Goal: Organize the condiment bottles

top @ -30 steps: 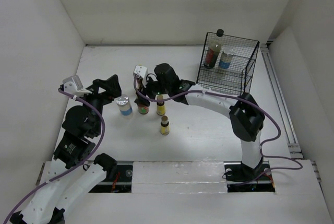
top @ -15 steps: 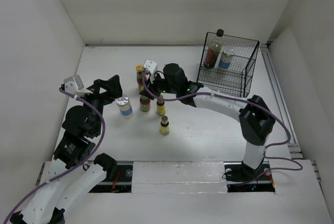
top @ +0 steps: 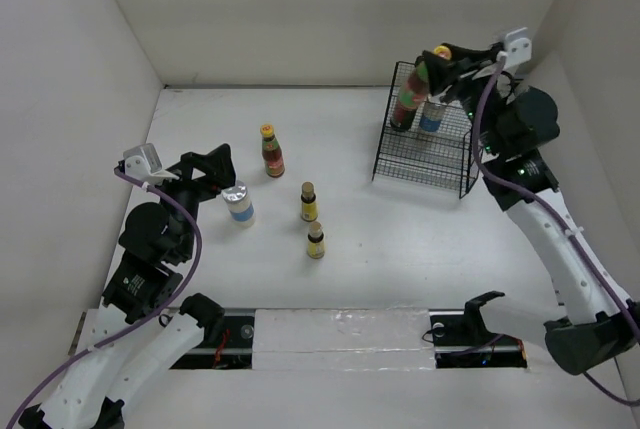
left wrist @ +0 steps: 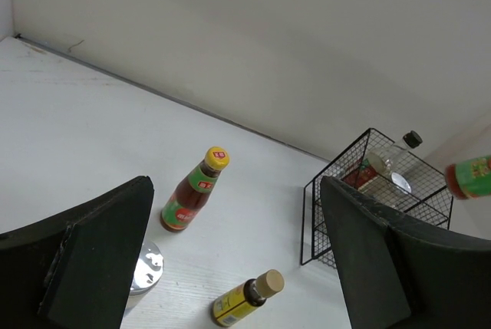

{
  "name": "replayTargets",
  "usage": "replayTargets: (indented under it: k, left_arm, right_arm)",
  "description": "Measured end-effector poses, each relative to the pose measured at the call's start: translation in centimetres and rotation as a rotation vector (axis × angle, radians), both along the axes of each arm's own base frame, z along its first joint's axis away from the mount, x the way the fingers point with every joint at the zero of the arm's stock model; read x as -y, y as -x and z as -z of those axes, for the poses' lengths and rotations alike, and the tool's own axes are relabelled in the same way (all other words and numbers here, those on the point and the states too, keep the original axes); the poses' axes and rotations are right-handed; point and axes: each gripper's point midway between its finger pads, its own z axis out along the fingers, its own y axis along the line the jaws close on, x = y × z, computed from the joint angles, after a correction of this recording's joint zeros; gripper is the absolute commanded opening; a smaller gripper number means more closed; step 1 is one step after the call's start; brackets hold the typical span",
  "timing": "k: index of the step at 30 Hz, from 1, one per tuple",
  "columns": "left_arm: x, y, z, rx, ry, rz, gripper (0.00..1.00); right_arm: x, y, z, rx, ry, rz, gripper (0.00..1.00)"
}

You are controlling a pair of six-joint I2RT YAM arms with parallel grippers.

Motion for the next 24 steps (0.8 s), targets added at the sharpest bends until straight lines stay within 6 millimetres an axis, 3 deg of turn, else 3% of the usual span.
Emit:
replayTargets:
  k: [3, 7, 11, 14, 18, 24]
  left_arm:
    - [0.1, 0.0, 0.0, 0.0, -0.001, 0.005, 0.86]
    - [0.2, 0.0, 0.0, 0.0, -0.001, 0.011, 0.86]
    - [0.3, -0.1, 0.1, -0.005, -0.005, 0.013, 0.86]
    - [0.5, -0.3, 0.3, -0.01, -0.008, 0.016, 0.86]
    - [0.6, -0.4, 0.5, -0.017, -0.013, 0.017, 0.86]
    - [0.8, -0.7, 0.7, -0.028, -0.019, 0.017, 0.86]
  right_arm:
    - [5.1, -2.1, 0.7, -0.036, -0.013, 0.167, 0.15]
    - [10.3, -6.3, 5.2, -0.176, 0.012, 0.339, 0.15]
    - [13.9, -10.2, 9.5, -0.319, 0.035, 0.439, 0.15]
    - [15.5, -11.8, 11.2, -0.377, 0.044, 0.478, 0.15]
    - [16.6, -12.9, 10.9, -0.388, 0.034, 0.5, 0.15]
    - [17.9, -13.8, 7.5, -0.321, 0.014, 0.526, 0.15]
